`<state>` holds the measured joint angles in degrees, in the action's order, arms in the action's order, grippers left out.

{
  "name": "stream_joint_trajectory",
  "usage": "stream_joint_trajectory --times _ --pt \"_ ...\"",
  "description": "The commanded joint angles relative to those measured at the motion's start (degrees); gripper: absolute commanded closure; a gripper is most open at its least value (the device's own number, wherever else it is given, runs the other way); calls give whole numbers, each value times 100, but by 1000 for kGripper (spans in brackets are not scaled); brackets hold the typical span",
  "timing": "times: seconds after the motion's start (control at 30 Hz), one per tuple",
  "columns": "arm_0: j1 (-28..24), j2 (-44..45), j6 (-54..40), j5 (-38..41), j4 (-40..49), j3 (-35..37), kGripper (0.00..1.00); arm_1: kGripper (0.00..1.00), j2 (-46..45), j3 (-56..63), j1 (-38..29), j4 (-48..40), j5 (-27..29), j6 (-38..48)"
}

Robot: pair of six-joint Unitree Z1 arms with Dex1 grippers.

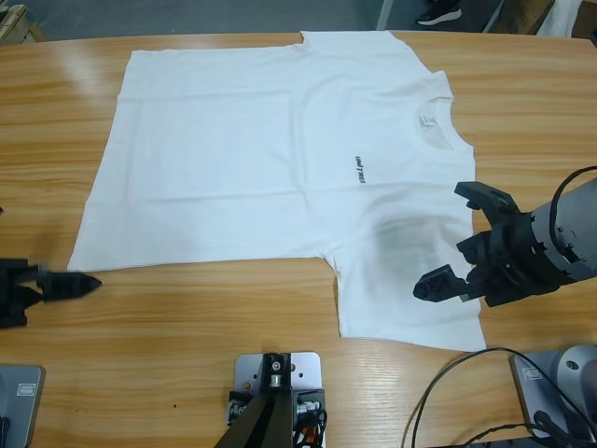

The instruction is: Fold clothes

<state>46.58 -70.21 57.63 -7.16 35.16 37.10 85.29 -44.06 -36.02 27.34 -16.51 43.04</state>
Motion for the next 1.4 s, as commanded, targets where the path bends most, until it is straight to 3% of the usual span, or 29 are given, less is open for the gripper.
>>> stream_joint_trajectory --times 0.03,0.27,0.7,1.3,1.4 --pt "-431 -784 104 -102 71 129 32 55 162 178 43 -139 43 82" --pt "-478 -1552 435 -165 -9 130 35 46 385 199 43 -285 43 80" --pt "-1373 -1810 268 -277 -250 129 32 46 452 343 43 -458 4 73" --pt "-1656 -2559 -28 -260 -744 130 27 46 463 468 43 -475 -28 56" --pt "-1661 -2559 -98 -249 -774 132 74 46 470 468 43 -480 -28 56"
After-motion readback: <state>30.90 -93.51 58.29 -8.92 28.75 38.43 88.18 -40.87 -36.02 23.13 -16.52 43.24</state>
